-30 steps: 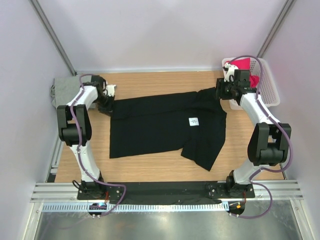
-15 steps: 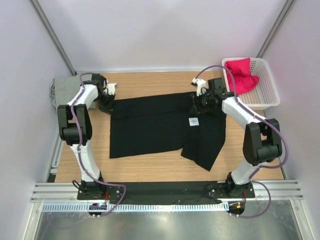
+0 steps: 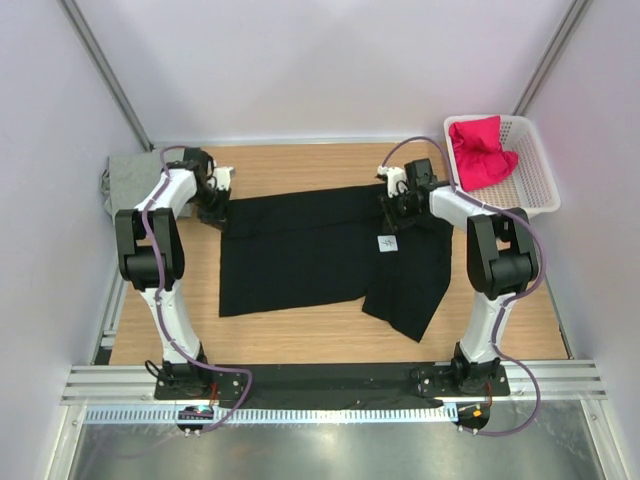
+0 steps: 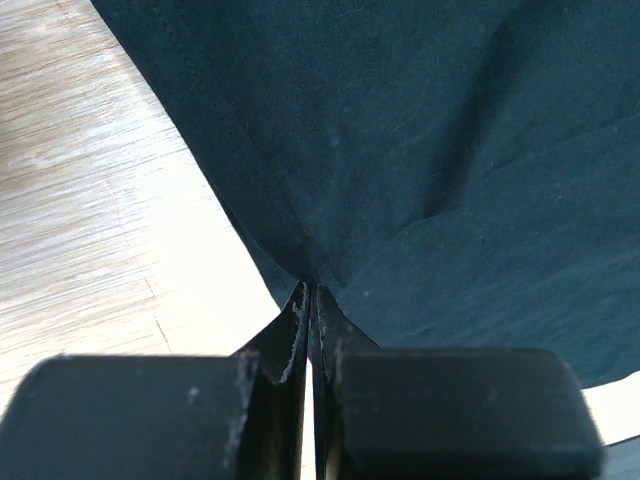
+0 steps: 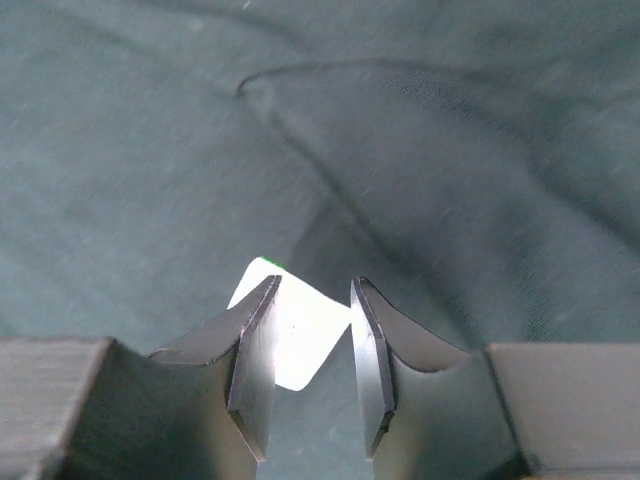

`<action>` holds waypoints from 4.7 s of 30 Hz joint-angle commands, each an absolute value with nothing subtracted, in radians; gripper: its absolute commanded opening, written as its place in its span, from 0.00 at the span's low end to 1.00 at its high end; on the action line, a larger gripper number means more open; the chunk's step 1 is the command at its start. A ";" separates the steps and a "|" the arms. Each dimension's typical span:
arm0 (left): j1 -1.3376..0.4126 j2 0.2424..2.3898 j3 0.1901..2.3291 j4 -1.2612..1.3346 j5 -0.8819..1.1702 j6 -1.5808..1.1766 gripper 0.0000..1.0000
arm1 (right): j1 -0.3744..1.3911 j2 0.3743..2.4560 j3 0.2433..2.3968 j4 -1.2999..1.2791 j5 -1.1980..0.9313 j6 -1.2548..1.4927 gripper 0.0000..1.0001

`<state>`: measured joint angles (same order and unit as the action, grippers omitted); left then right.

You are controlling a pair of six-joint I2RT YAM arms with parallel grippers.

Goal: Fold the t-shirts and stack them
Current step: Fold the tshirt

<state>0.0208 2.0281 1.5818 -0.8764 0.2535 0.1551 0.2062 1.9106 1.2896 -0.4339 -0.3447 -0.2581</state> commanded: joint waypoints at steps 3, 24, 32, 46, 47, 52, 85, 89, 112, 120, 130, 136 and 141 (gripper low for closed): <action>0.020 2.023 1.585 -0.882 0.258 0.141 0.00 | 0.201 1.943 1.358 -0.380 -0.284 -0.278 0.40; 0.018 2.023 1.586 -0.882 0.255 0.144 0.00 | 0.184 2.022 1.422 -0.347 -0.265 -0.273 0.08; 0.018 2.026 1.594 -0.887 0.255 0.152 0.00 | 0.184 1.904 1.404 -0.449 -0.275 -0.267 0.01; 0.018 2.042 1.628 -0.887 0.258 0.149 0.01 | 0.250 1.770 1.272 -0.555 -0.439 -0.179 0.06; 0.018 2.042 1.628 -0.888 0.255 0.150 0.01 | 0.253 1.775 1.272 -0.555 -0.439 -0.173 0.25; 0.023 2.025 1.620 -0.885 0.236 0.156 0.00 | 0.233 1.773 1.334 -0.571 -0.426 -0.213 0.42; 0.057 2.193 1.904 -0.973 0.310 0.140 0.55 | -0.017 2.154 1.672 -0.466 -0.365 -0.124 0.43; 0.037 2.261 1.957 -0.968 0.267 0.143 0.54 | -0.017 2.169 1.684 -0.466 -0.357 -0.124 0.43; 0.009 2.528 2.250 -0.919 0.081 0.112 0.00 | 0.034 2.321 1.816 -0.499 -0.069 -0.182 0.14; 0.009 2.625 2.444 -0.891 0.011 0.132 0.07 | 0.046 2.405 1.970 -0.505 -0.023 -0.201 0.18; -0.096 2.332 2.402 -0.893 -0.008 0.097 0.55 | 0.046 2.179 1.938 -0.483 0.058 -0.201 0.43; -0.162 2.198 2.200 -0.952 0.166 0.037 0.57 | 0.032 2.023 1.803 -0.563 -0.109 -0.149 0.44; -0.169 2.149 1.998 -0.983 0.305 -0.031 0.56 | -0.055 1.948 1.642 -0.597 -0.332 -0.046 0.45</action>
